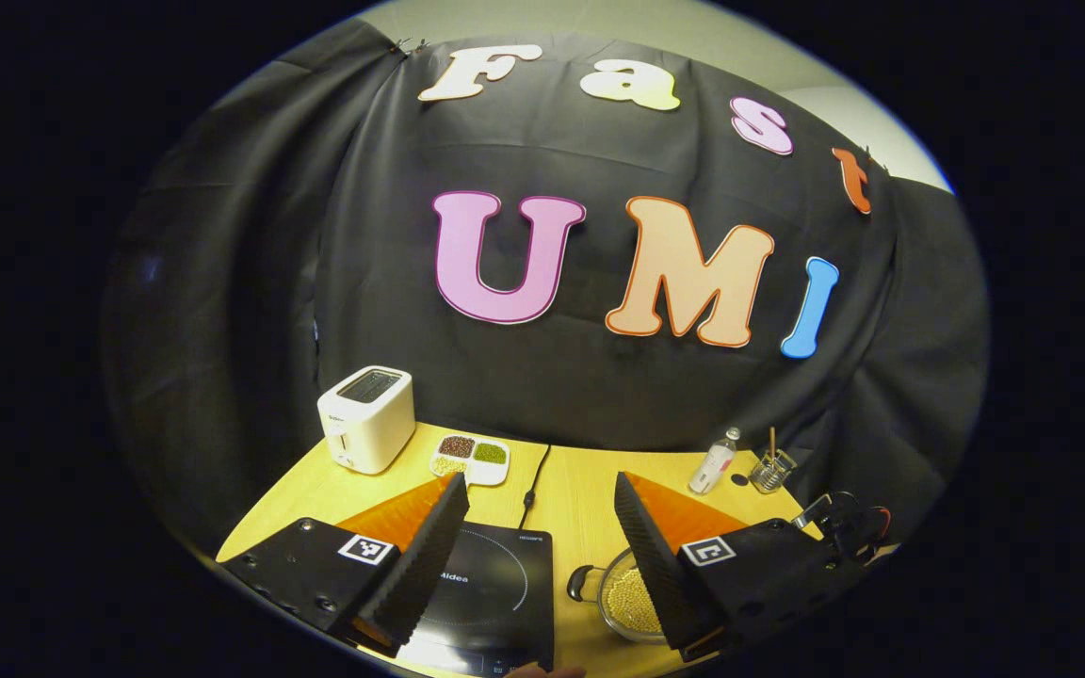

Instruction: First push the handle of the pot to place it horizontally, then grasp the pot with both hands and set it on the induction cooktop.

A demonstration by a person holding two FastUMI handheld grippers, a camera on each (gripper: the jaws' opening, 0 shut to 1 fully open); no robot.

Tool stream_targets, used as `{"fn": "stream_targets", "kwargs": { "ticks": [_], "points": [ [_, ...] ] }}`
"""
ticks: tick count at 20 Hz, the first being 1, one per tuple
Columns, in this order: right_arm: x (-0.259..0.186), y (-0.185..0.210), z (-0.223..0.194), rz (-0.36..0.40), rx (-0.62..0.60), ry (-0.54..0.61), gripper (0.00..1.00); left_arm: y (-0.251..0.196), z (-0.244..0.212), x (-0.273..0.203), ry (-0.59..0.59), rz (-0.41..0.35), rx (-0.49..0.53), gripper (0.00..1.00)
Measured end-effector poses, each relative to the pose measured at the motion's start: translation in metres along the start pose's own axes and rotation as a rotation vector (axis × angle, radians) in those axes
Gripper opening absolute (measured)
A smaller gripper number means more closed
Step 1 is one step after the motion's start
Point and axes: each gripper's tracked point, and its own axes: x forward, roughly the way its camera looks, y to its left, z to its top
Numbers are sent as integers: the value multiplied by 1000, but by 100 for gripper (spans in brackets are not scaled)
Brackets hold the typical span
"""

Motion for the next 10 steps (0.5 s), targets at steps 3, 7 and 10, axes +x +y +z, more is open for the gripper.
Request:
{"fn": "stream_targets", "kwargs": {
  "ticks": [3,7,10],
  "points": [
    [2,-10,9,-4,51,-24,3,-7,1,-2,-5,-9,11,95],
    [4,-22,21,-20,83,-57,0,-14,-4,-6,6,-13,24,95],
    [7,-32,34,-44,102,-91,2,-15,-5,-10,10,-7,34,95]
  ]
}}
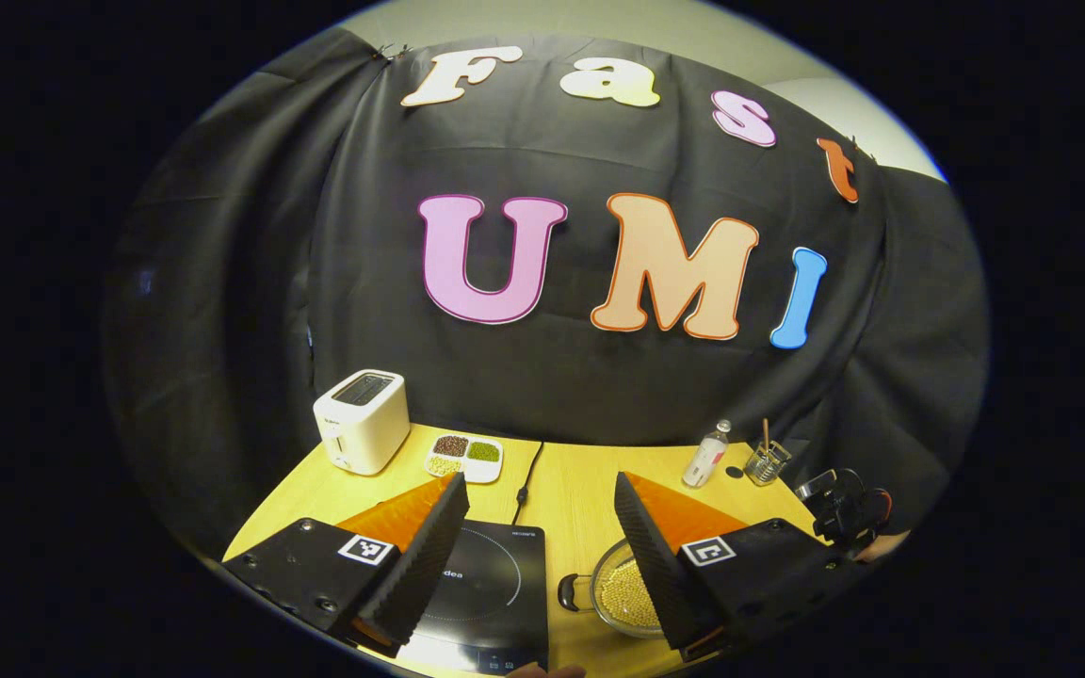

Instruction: First push the handle of the pot to place it horizontally, then grasp the pot with both hands and set it on the induction cooktop.

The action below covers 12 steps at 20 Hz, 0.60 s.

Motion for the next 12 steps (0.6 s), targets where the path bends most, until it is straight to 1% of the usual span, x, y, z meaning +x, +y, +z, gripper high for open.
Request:
{"fn": "stream_targets", "kwargs": {
  "ticks": [4,7,8,9,10,11,12],
  "points": [
    [3,-4,7,-7,24,-18,2,-2,-8,-1,22,9,10,95],
    [-5,-4,8,-21,13,-46,3,-9,-30,1,72,-1,-5,95],
    [-9,-7,9,-39,7,-64,0,-12,-39,2,93,-7,-17,96],
    [-15,-12,14,-64,0,-96,3,-16,-49,3,117,-15,-30,95],
    [-22,-13,18,-76,-1,-129,4,-21,-58,4,141,-27,-40,95],
    [-27,-13,23,-71,7,-158,0,-25,-69,6,170,-38,-45,95],
    [-31,-16,28,-80,15,-184,4,-29,-78,9,194,-44,-43,96]
  ]
}}
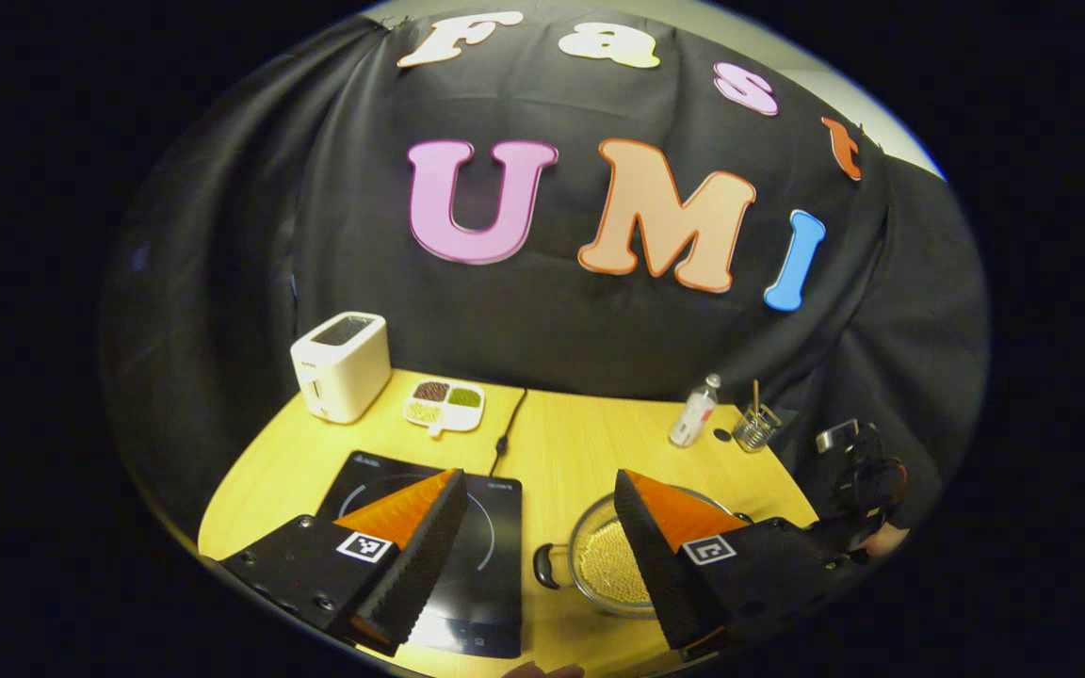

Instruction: First push the handle of the pot to place it horizontally, then grasp the pot with both hands and set it on the induction cooktop.

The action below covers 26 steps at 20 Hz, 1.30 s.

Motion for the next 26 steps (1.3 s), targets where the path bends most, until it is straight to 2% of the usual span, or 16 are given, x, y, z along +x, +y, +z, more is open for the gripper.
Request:
{"fn": "stream_targets", "kwargs": {
  "ticks": [1,4,5,6,7,9,11,14,20,23,25,26],
  "points": [
    [-2,-4,4,-14,-1,-18,4,-3,-8,5,19,-6,4,96],
    [-3,-8,15,-29,18,-57,17,-13,-36,19,87,-23,24,96],
    [-3,-6,18,-23,24,-67,24,-15,-49,23,112,-30,27,96],
    [-3,-5,21,-16,28,-75,39,-16,-58,29,129,-33,30,96],
    [-3,-6,22,-24,22,-79,44,-18,-67,33,153,-32,35,96],
    [1,-5,22,-26,6,-84,66,-18,-89,42,199,-26,36,96],
    [8,-4,26,-27,-3,-87,68,-20,-104,51,225,-15,39,95],
    [17,-7,28,-28,20,-79,77,-16,-124,66,263,1,65,95],
    [37,0,30,13,73,-52,76,-15,-159,98,356,20,45,92],
    [44,-2,27,-2,54,-46,77,-11,-173,107,401,38,29,90],
    [47,1,23,3,59,-38,77,-7,-183,115,425,50,27,83],
    [52,1,20,7,63,-29,77,-5,-188,118,445,57,23,88]
  ]
}}
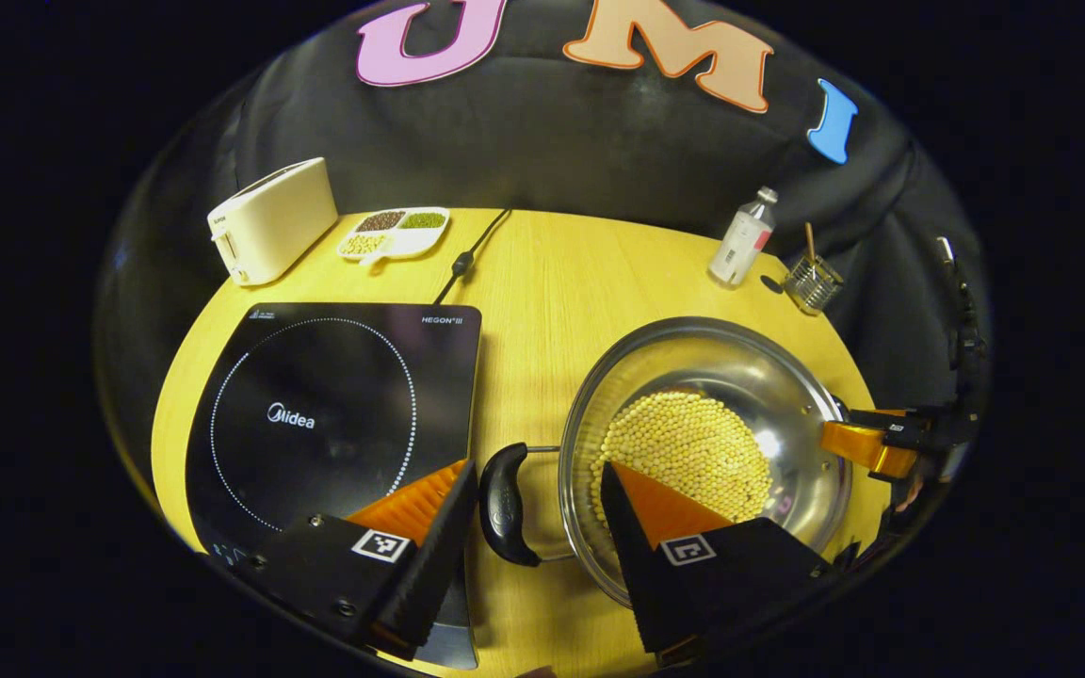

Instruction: First push the handle of the pot to place it horizontally, then grasp the pot with both hands and set it on the induction cooktop.

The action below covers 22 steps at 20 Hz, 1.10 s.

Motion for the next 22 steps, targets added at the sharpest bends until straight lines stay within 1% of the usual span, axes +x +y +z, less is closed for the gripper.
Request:
{"fn": "stream_targets", "kwargs": {
  "ticks": [1,2,3,4,5,6,7,8,10,11,12,13,14,15,16,17,19,20,21,22],
  "points": [
    [3,1,-2,1,5,10,77,0,-4,3,12,3,-8,80],
    [3,1,-4,0,12,13,77,0,-6,6,18,3,-15,80],
    [4,0,-4,-3,16,14,77,2,-7,6,19,12,-15,75],
    [5,2,-4,-1,20,10,77,2,-3,8,8,9,-11,77],
    [6,3,-4,-7,16,10,77,3,-5,9,12,16,-7,72],
    [5,5,-4,-1,16,12,72,4,-5,12,11,19,-7,69],
    [6,5,-5,-14,12,10,72,3,-4,13,9,20,-12,66],
    [9,4,-5,-22,12,11,64,1,-4,14,6,18,-18,66],
    [12,3,-4,-26,30,9,64,-1,-5,17,4,20,-11,66],
    [11,3,-3,-23,41,15,61,-1,-5,18,-1,20,-2,66],
    [11,3,-4,-16,50,16,60,-2,-5,19,-4,23,4,66],
    [13,3,-5,-7,52,17,65,-2,-6,21,-7,26,12,68],
    [14,3,-7,3,58,17,60,-2,-6,22,-1,32,19,66],
    [11,2,-4,13,78,17,60,-3,-7,24,6,32,30,66],
    [19,3,-7,20,99,21,57,-3,-7,24,15,26,33,68],
    [17,3,-8,28,114,23,57,-4,-7,25,13,12,26,65],
    [17,4,-12,50,131,23,57,-6,-7,26,12,-29,2,65],
    [20,4,-10,61,148,17,56,-7,-6,26,13,-46,-2,62],
    [20,5,-12,72,151,21,52,-7,-7,26,15,-61,-5,60],
    [19,5,-12,74,147,15,55,-7,-7,26,9,-73,-12,59]
  ]
}}
